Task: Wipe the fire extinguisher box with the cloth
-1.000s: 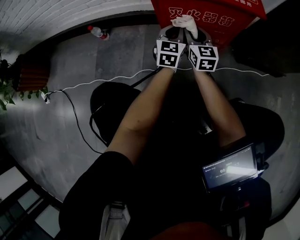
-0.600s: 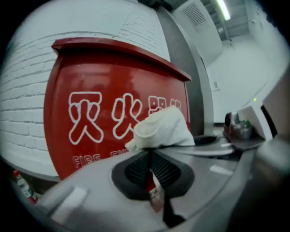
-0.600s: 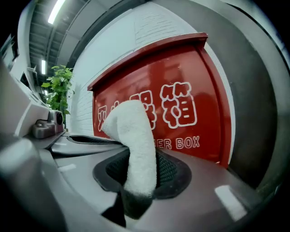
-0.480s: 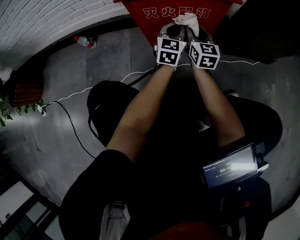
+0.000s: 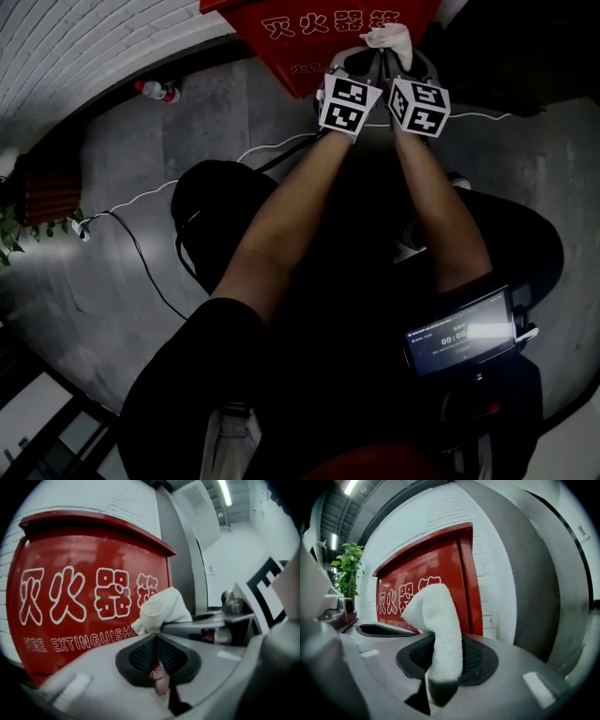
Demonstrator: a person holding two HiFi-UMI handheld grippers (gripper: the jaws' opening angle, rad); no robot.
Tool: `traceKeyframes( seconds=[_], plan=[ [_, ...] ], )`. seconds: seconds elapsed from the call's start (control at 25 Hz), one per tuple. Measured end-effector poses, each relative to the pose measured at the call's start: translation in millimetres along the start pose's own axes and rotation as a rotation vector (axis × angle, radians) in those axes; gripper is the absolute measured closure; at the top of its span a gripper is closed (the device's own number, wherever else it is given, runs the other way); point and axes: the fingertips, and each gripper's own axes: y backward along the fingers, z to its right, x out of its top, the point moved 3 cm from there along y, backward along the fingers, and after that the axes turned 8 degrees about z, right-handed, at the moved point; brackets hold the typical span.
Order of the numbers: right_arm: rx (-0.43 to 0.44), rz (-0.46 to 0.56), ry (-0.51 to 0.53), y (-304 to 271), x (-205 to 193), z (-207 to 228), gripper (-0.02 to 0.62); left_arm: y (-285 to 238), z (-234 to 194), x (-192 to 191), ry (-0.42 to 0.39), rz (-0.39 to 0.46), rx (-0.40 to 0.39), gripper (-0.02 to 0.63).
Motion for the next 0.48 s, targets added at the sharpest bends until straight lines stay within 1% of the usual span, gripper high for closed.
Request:
traceKeyframes(
  seconds=[0.24,0.36,0.48],
  plan=[
    [-0.051,-0.012,0.002,8,-3,29,0.474,4,-10,-3,0.017,-0.008,0.037,0.607],
    [-0.093,-0.026,-0.011,14,-5,47,0.474,7,-10,-2,0.011,-0.01,0.041,0.607],
    [-0.109,-0.028,-0.015,19,-4,56,0.476,15,-12,-2,0.026,-0.015,0.05,0.607]
  ],
)
